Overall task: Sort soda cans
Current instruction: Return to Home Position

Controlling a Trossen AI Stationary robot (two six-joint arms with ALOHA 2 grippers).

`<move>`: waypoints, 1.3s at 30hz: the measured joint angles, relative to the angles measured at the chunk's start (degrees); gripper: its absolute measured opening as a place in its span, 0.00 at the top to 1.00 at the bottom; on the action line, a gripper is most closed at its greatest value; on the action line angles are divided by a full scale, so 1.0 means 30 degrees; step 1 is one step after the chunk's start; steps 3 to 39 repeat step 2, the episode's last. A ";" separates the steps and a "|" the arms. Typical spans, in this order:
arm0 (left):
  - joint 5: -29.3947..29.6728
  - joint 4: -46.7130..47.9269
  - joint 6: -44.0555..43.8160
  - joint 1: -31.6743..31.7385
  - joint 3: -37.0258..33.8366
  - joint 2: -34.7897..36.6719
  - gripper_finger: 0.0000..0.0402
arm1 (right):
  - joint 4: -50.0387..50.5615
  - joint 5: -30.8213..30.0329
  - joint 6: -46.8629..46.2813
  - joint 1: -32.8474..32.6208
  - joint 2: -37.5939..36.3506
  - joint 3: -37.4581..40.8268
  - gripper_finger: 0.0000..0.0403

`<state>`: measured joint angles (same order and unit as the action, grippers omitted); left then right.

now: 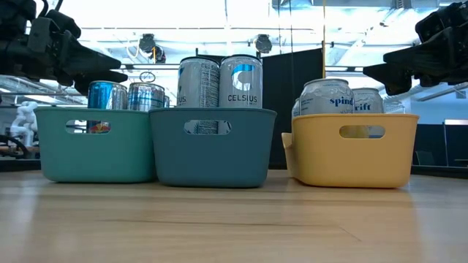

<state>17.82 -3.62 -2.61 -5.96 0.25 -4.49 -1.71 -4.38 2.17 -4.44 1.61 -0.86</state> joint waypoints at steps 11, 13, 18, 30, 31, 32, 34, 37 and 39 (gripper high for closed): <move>0.0000 0.0000 0.0000 0.0000 0.0000 0.0000 0.28 | 0.0002 -0.0001 0.0001 0.0002 0.0000 0.0000 0.33; 0.0000 0.0000 0.0000 0.0000 0.0000 0.0000 0.28 | 0.0002 -0.0001 0.0001 0.0002 0.0000 0.0000 0.33; 0.0000 0.0000 0.0000 0.0000 0.0000 0.0000 0.28 | 0.0002 -0.0001 0.0001 0.0002 0.0000 0.0000 0.33; 0.0000 0.0000 0.0000 0.0000 0.0000 0.0000 0.28 | 0.0002 -0.0001 0.0001 0.0002 0.0000 0.0000 0.33; 0.0000 0.0000 0.0000 0.0000 0.0000 0.0000 0.28 | 0.0002 -0.0001 0.0001 0.0002 0.0000 0.0000 0.33; 0.0000 0.0000 0.0000 0.0000 0.0000 0.0000 0.28 | 0.0002 -0.0001 0.0001 0.0002 0.0000 0.0000 0.33; 0.0000 0.0000 0.0000 0.0000 0.0000 0.0000 0.28 | 0.0002 -0.0001 0.0001 0.0002 0.0000 0.0000 0.33; 0.0000 0.0000 0.0000 0.0000 0.0000 0.0000 0.28 | 0.0002 -0.0001 0.0001 0.0002 0.0000 0.0000 0.33; 0.0000 0.0000 0.0000 0.0000 0.0000 0.0000 0.28 | 0.0002 -0.0001 0.0001 0.0002 0.0000 0.0000 0.33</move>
